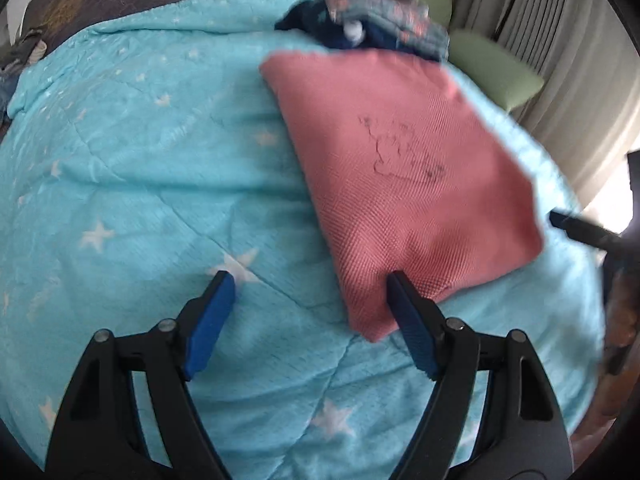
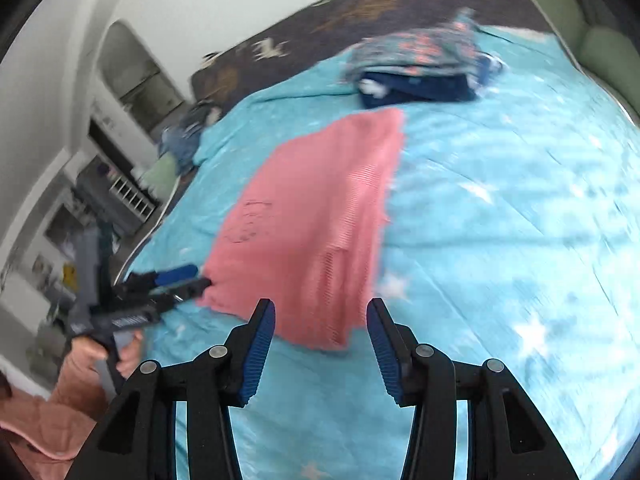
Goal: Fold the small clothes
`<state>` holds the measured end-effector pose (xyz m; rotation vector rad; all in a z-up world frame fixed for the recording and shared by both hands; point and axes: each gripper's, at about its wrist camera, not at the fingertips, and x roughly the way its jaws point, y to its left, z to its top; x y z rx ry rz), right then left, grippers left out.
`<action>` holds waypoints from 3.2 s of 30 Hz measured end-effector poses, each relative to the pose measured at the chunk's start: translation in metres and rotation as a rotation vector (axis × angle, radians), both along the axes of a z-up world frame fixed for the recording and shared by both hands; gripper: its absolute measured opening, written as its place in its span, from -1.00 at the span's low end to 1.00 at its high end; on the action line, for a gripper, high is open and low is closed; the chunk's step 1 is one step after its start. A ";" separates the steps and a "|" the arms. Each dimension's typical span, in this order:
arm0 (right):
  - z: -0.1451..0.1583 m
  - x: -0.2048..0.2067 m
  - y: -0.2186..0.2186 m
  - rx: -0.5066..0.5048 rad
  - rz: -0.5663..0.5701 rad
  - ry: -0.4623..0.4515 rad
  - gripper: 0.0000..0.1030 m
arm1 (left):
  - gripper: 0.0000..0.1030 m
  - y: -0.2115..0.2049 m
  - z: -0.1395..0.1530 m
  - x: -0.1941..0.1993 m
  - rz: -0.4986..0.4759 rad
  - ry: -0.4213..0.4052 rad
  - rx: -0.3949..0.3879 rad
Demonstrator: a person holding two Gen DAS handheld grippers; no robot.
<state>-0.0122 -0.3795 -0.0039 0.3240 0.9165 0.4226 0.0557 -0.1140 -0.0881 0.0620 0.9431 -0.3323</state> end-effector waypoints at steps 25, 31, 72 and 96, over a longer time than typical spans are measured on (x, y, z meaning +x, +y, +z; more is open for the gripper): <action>0.004 0.031 -0.009 0.010 -0.134 0.007 0.20 | 0.57 -0.010 0.041 0.016 -0.044 -0.051 -0.074; -0.020 0.074 0.032 -0.176 -0.133 0.067 0.24 | 0.57 -0.018 0.004 0.026 -0.062 0.065 -0.046; -0.050 0.208 0.044 0.107 0.057 0.137 -0.20 | 0.39 -0.035 0.005 0.136 -0.178 0.079 -0.199; 0.166 0.373 -0.034 -0.087 -0.258 -0.344 -0.15 | 0.29 -0.173 0.170 0.355 -0.129 -0.455 0.093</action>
